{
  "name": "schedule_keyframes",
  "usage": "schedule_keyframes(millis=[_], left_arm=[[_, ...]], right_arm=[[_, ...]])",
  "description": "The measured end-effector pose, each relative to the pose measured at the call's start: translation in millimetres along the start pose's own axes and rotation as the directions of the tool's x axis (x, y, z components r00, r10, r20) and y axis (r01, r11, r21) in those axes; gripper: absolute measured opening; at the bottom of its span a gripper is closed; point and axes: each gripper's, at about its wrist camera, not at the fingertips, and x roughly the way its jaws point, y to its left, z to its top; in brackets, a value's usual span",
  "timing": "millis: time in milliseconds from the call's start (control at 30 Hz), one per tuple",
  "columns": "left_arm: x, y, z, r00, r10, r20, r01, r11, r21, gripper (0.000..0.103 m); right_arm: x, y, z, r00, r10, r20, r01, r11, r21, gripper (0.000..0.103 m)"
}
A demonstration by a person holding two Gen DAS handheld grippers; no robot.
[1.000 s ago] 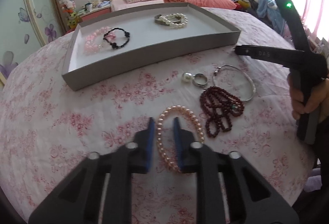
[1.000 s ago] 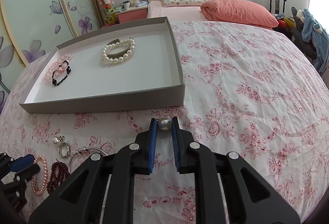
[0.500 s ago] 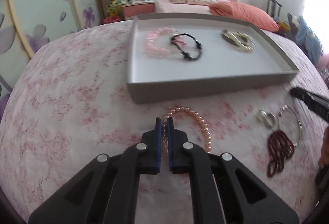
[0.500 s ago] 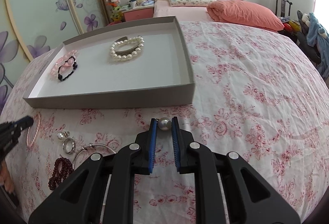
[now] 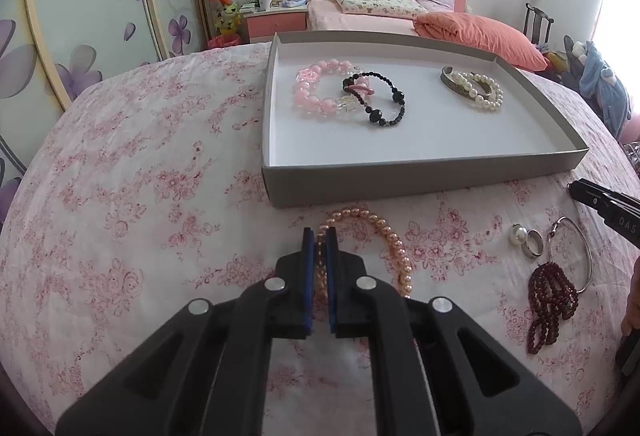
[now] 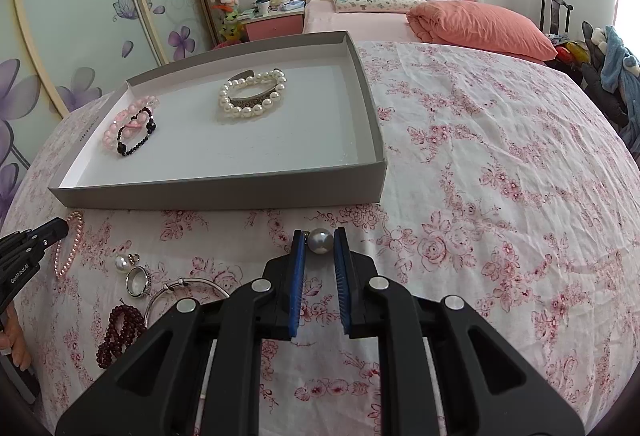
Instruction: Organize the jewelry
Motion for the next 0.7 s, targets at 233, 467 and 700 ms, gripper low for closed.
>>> schedule_keyframes(millis=[233, 467, 700], left_arm=[[0.0, -1.3, 0.7, 1.000, -0.004, 0.000, 0.004, 1.000, -0.003, 0.007], [-0.3, -2.0, 0.8, 1.000, -0.010, 0.000, 0.010, 1.000, -0.008, 0.007], [-0.3, -1.8, 0.8, 1.000, -0.009, 0.000, 0.009, 1.000, -0.008, 0.007]], right_arm=[[0.1, 0.0, 0.1, 1.000, 0.001, 0.000, -0.001, 1.000, 0.001, 0.016], [0.2, -0.3, 0.3, 1.000, 0.003, 0.000, -0.003, 1.000, 0.002, 0.016], [-0.1, -0.4, 0.8, 1.000, 0.007, 0.000, -0.007, 1.000, 0.004, 0.016]])
